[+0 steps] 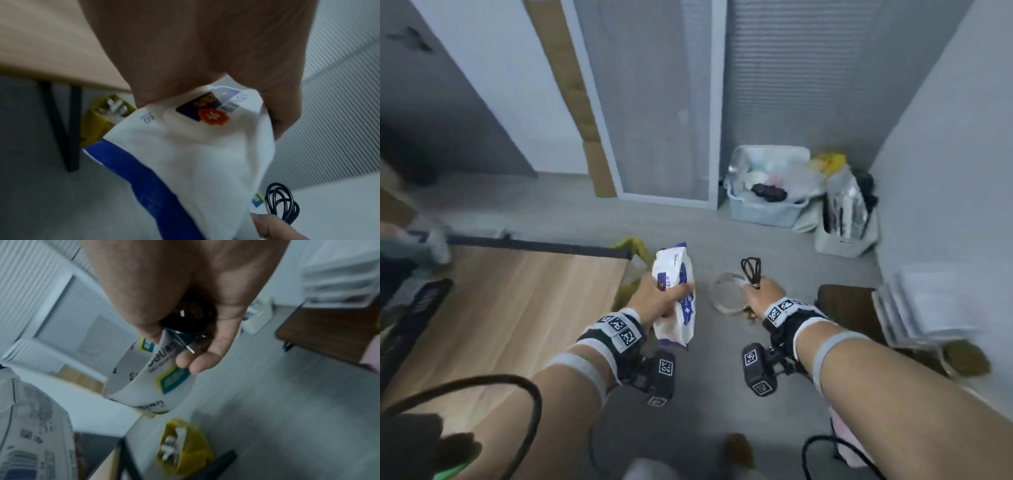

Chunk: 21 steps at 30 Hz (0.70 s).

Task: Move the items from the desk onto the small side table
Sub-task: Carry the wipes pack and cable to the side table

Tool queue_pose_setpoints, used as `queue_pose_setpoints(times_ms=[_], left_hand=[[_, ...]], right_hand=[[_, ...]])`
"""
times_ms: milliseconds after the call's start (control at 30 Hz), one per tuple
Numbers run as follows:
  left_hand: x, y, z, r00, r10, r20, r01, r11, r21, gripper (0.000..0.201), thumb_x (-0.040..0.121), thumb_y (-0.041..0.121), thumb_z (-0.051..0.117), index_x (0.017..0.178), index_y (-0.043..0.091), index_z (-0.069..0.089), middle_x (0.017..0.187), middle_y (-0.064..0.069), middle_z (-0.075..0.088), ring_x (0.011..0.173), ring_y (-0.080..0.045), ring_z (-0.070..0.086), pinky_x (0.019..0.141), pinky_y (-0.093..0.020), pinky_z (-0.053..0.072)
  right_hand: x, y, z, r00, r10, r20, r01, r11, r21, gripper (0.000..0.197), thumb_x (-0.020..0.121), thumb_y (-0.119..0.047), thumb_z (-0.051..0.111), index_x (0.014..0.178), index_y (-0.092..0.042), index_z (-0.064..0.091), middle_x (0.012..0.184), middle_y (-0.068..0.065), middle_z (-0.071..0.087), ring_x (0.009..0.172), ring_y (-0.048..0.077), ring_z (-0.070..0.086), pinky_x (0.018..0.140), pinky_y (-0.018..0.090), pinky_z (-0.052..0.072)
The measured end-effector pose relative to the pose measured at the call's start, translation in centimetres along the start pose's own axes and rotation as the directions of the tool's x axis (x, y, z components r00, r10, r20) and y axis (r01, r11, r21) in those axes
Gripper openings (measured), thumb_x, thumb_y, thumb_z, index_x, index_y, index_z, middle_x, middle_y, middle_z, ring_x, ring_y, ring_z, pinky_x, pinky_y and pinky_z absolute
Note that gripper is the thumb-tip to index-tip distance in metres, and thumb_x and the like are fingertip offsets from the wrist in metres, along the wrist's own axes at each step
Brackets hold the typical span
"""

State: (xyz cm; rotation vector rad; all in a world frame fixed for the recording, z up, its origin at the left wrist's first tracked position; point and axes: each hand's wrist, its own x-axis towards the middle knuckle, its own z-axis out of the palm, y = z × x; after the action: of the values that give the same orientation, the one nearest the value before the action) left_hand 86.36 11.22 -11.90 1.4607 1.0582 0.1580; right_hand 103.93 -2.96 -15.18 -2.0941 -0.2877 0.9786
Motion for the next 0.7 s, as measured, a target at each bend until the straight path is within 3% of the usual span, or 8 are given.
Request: queue_pose_setpoints(times_ms=[67,200,300,367,467,600,633,700], left_hand=[[3.0,1.2,6.0,0.997,-0.022,0.076,0.017,0.998,0.067,0.079,0.053,0.055,0.090,0.111,0.009,0.060,0.095,-0.011,0.077,0.080,-0.029,0.076,0.074,-0.048,0.063],[7.5,2.3,15.6,0.979,-0.030,0.200,-0.015,0.976,0.218,0.085,0.046,0.058,0.086,0.106,0.003,0.062,0.092,-0.014,0.076,0.073,-0.026,0.073,0.058,-0.032,0.057],[10.8,2.6,23.1,0.947,-0.023,0.320,-0.099,0.928,0.358,0.097,0.045,0.063,0.085,0.112,-0.001,0.056,0.097,-0.015,0.072,0.072,-0.025,0.067,0.055,-0.028,0.050],[12.2,3.0,27.0,0.924,-0.064,0.377,-0.098,0.913,0.395,0.089,0.057,0.050,0.088,0.118,0.002,0.044,0.103,-0.011,0.067,0.085,-0.026,0.067,0.063,-0.031,0.051],[14.9,2.9,31.5,0.892,-0.081,0.445,-0.153,0.872,0.465,0.082,0.068,0.033,0.088,0.125,0.010,0.033,0.115,-0.011,0.057,0.103,-0.029,0.061,0.082,-0.038,0.051],[21.2,1.9,37.9,0.834,-0.128,0.536,-0.244,0.787,0.567,0.090,0.066,0.031,0.088,0.133,0.013,0.032,0.121,-0.008,0.055,0.110,-0.029,0.058,0.098,-0.043,0.049],[22.9,1.4,39.7,0.821,-0.137,0.554,-0.266,0.767,0.584,0.087,0.066,0.029,0.088,0.131,0.015,0.032,0.119,-0.007,0.055,0.109,-0.029,0.059,0.099,-0.042,0.050],[25.6,0.8,42.8,0.813,-0.131,0.568,-0.307,0.732,0.608,0.079,0.066,0.026,0.087,0.120,0.019,0.030,0.112,-0.007,0.058,0.105,-0.029,0.062,0.097,-0.041,0.050]], right_hand=[[0.9,3.4,-5.3,0.991,0.099,-0.091,-0.092,0.992,0.081,0.014,0.094,-0.019,0.052,0.100,-0.009,0.060,0.080,0.015,0.073,0.040,0.022,0.063,0.041,0.027,0.050],[1.5,9.8,-12.4,0.929,0.301,-0.214,-0.268,0.949,0.169,0.017,0.091,-0.014,0.053,0.099,-0.002,0.062,0.076,0.011,0.073,0.046,0.024,0.066,0.048,0.036,0.058],[0.8,13.6,-16.9,0.878,0.371,-0.304,-0.348,0.929,0.128,0.015,0.091,-0.017,0.052,0.098,-0.006,0.060,0.066,0.000,0.060,0.048,0.015,0.058,0.041,0.012,0.048],[0.8,15.3,-18.4,0.843,0.444,-0.303,-0.409,0.896,0.174,0.011,0.093,-0.020,0.052,0.088,-0.011,0.054,0.066,0.001,0.058,0.049,0.016,0.059,0.043,0.010,0.049],[3.1,18.6,-19.5,0.781,0.547,-0.302,-0.510,0.837,0.198,0.018,0.082,-0.038,0.053,0.088,-0.022,0.061,0.077,0.007,0.073,0.069,0.030,0.072,0.069,0.042,0.062],[7.1,20.7,-21.1,0.687,0.651,-0.324,-0.601,0.759,0.250,0.021,0.091,-0.034,0.049,0.086,-0.017,0.060,0.068,0.003,0.069,0.049,0.013,0.066,0.045,0.014,0.050],[8.5,21.5,-21.4,0.658,0.671,-0.341,-0.615,0.740,0.271,0.023,0.091,-0.036,0.049,0.086,-0.017,0.061,0.068,0.003,0.069,0.049,0.012,0.066,0.046,0.014,0.051],[11.5,23.6,-21.5,0.622,0.704,-0.342,-0.626,0.710,0.323,0.022,0.085,-0.036,0.050,0.085,-0.018,0.062,0.073,0.008,0.073,0.062,0.023,0.072,0.064,0.032,0.062]])
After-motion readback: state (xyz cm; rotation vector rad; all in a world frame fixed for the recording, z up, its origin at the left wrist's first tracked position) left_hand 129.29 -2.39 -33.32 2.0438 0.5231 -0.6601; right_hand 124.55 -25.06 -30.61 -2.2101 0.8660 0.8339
